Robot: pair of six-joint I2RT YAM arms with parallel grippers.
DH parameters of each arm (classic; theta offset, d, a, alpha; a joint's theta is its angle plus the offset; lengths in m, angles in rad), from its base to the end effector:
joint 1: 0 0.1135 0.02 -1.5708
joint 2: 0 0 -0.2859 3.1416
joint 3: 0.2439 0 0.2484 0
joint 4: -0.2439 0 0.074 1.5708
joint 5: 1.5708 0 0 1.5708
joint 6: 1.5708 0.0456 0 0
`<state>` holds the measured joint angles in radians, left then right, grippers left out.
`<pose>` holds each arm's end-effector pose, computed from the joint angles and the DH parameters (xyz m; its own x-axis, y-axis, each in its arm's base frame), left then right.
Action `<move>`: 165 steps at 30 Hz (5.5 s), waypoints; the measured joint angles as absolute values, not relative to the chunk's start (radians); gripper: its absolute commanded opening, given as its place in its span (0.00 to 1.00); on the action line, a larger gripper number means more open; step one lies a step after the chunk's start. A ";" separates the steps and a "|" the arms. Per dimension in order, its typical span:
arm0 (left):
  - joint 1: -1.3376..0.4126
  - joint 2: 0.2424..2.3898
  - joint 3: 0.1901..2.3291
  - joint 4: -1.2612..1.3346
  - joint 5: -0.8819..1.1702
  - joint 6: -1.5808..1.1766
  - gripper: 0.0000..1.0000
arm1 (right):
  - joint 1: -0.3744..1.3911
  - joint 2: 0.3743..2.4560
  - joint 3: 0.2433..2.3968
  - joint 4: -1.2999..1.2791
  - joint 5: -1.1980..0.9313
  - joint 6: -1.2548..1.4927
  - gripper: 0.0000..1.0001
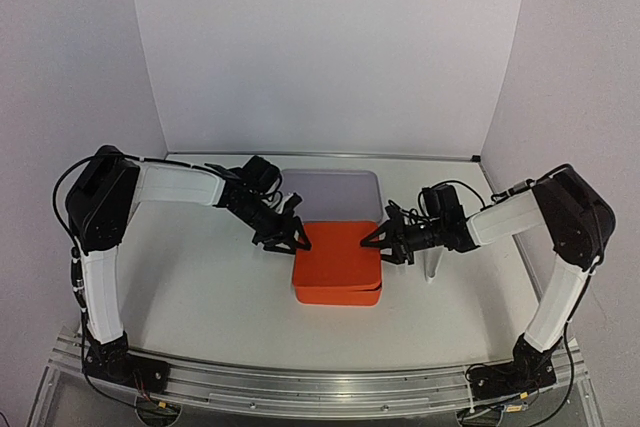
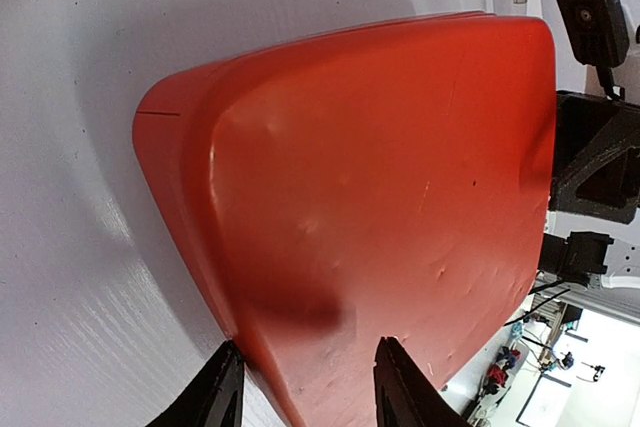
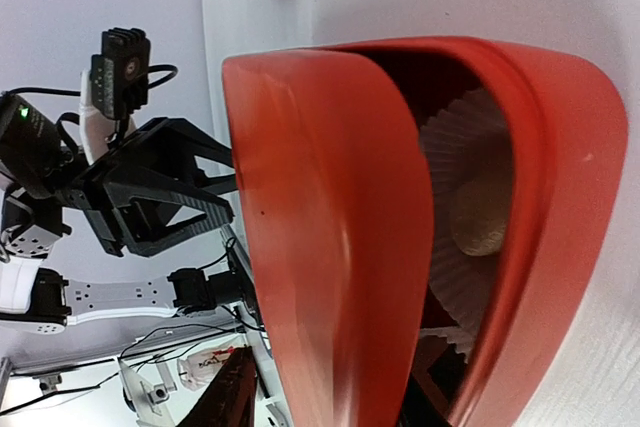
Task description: Pack the chocolate
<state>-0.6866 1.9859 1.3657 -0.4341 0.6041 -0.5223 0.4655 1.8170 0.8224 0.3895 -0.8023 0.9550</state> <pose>0.3095 -0.2872 0.1869 -0.9514 0.2489 -0.1816 0.3047 0.6725 -0.6744 0.3054 0.1901 0.1612 -0.9796 0.1429 -0.1412 -0.0705 0.4139 0.9076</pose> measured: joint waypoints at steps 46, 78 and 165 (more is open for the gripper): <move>-0.730 2.065 1.529 -0.569 0.578 -0.500 0.43 | 0.465 1.639 0.948 -0.289 -0.490 0.649 0.59; -0.787 2.169 1.733 -0.813 0.473 -0.525 0.43 | 0.508 1.708 1.025 -0.325 -0.491 0.643 0.57; -0.678 2.209 1.720 -0.581 0.442 -0.631 0.90 | 0.488 1.855 1.188 -0.376 -0.372 0.645 0.66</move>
